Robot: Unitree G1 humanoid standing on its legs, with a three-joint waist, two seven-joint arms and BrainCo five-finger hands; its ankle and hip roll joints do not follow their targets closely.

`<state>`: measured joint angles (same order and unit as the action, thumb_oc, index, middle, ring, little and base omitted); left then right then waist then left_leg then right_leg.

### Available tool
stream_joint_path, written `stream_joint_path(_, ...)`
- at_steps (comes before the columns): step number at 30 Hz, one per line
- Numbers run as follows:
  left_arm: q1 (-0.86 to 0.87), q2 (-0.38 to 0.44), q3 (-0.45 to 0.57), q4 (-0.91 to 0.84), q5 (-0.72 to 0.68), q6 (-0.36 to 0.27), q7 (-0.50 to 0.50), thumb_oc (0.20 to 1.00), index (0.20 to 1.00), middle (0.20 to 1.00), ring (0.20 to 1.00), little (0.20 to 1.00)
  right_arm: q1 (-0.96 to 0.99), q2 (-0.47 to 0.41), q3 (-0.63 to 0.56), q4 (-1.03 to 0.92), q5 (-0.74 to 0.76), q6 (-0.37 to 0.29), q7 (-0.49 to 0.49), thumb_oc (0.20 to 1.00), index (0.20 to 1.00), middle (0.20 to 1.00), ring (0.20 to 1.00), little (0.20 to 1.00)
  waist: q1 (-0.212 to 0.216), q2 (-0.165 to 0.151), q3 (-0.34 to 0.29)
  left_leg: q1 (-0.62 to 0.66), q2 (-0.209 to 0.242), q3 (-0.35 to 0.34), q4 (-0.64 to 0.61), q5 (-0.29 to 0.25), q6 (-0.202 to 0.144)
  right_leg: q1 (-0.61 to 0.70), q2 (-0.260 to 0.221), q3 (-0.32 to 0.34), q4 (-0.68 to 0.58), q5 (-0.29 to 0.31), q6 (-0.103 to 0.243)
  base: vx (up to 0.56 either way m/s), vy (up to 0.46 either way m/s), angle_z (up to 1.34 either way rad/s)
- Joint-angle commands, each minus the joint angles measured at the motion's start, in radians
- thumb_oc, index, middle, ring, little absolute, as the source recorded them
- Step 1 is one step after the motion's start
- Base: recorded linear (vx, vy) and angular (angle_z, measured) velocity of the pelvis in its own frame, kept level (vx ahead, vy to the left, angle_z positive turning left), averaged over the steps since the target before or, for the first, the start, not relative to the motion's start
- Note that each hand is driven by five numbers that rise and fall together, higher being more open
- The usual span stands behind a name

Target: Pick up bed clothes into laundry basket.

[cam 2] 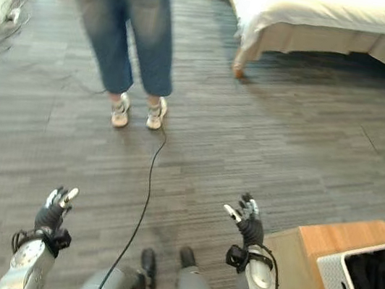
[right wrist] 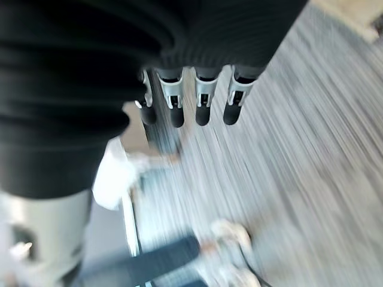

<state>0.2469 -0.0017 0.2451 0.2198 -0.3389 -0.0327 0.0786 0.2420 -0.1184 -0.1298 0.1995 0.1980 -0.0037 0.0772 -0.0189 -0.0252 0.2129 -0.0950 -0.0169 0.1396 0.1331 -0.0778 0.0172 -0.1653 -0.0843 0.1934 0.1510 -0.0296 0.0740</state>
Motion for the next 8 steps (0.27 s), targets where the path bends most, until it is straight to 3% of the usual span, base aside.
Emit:
stream_joint_path(1, 0.011, -0.010, -0.021, -0.034, -0.056, -0.035, -0.018, 1.000, 1.000, 1.000, 1.000, 1.000, 0.016, -0.027, -0.065, -0.068, 0.009, -0.038, 0.018, 1.000, 1.000, 1.000, 1.000, 1.000, -0.049, 0.025, -0.064, 0.101, 0.066, -0.068, -0.220, 0.077, -0.039, 0.126, -0.003, -0.103, -0.205, 0.073, -0.008, 0.08, -0.099, 0.69)
stream_joint_path(8, 0.056, 0.005, -0.025, -0.058, -0.021, -0.020, -0.030, 1.000, 1.000, 1.000, 1.000, 1.000, 0.042, 0.003, -0.107, -0.063, 0.015, -0.034, 0.007, 1.000, 1.000, 1.000, 1.000, 1.000, -0.020, 0.024, -0.097, 0.105, 0.064, -0.094, -0.220, 0.072, -0.040, 0.167, 0.001, -0.139, -0.238, 0.065, -0.011, 0.06, -0.023, -0.05)
